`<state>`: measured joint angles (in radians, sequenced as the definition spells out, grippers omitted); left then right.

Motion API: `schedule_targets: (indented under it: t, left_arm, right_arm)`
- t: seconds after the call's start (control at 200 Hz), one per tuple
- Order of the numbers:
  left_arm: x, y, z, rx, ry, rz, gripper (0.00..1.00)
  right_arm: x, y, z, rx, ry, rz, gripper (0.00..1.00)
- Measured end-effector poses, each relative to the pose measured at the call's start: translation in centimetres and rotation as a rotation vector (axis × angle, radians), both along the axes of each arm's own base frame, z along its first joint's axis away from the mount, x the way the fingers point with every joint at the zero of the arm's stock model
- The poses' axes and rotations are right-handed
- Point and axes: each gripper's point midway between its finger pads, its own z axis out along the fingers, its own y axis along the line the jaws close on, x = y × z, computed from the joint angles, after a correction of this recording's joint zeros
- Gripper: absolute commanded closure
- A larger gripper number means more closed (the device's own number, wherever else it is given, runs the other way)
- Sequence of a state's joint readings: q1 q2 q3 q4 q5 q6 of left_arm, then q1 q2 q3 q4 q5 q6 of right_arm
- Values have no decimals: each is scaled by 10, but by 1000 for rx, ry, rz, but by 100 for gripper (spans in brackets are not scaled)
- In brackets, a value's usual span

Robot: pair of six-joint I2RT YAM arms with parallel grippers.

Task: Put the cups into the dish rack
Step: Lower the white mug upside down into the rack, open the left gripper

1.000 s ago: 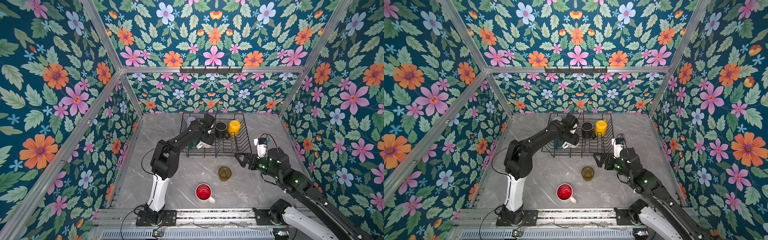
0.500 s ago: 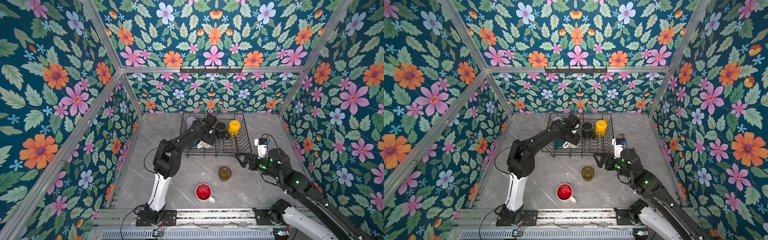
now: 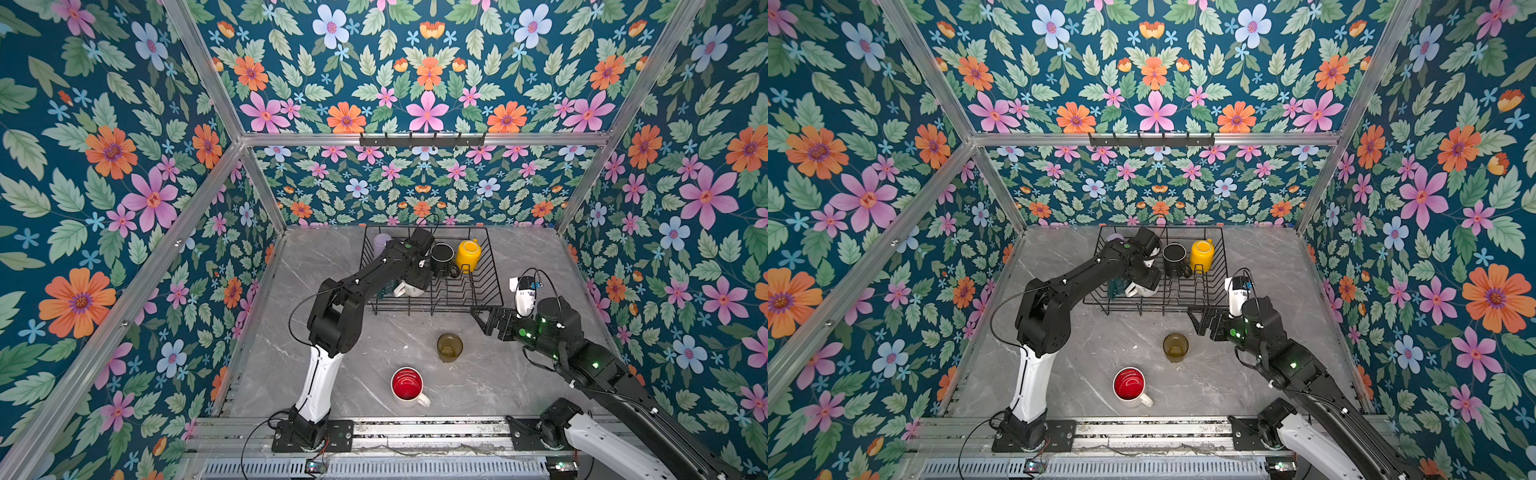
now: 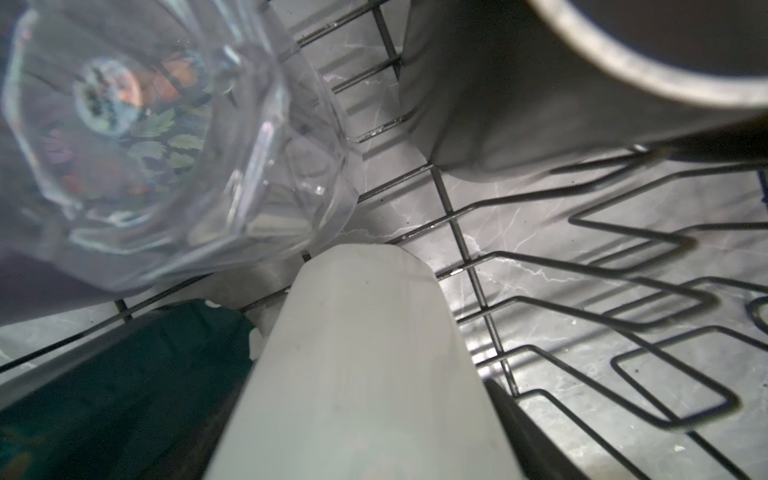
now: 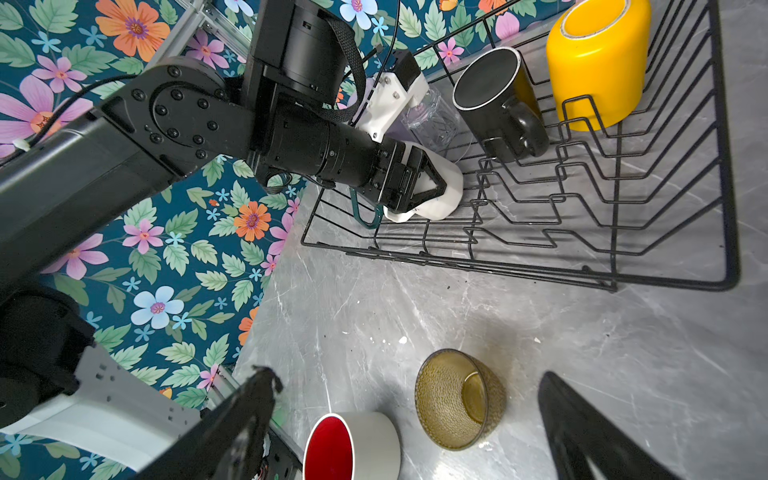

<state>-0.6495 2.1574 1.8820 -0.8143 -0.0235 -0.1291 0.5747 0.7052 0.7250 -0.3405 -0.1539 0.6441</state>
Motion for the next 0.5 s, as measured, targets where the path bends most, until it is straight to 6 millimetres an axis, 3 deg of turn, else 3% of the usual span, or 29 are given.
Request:
schedule_targets:
  t: [0.075,0.15,0.26,0.5]
  left_arm:
    - [0,0,0,0,0,0,22]
    - [0,0,0,-1,0,0,5]
    - [-1,-1,-1,-5,5,4,0]
    - [-2,-3,1,-22,12,-3,0]
  right_arm:
    - [0,0,0,0,-1,0,1]
    - [0,0,0,0,-1,0,1]
    - [0,0,-2,-2,3,0,1]
    - [0,0,-3,-4,5,-1,2]
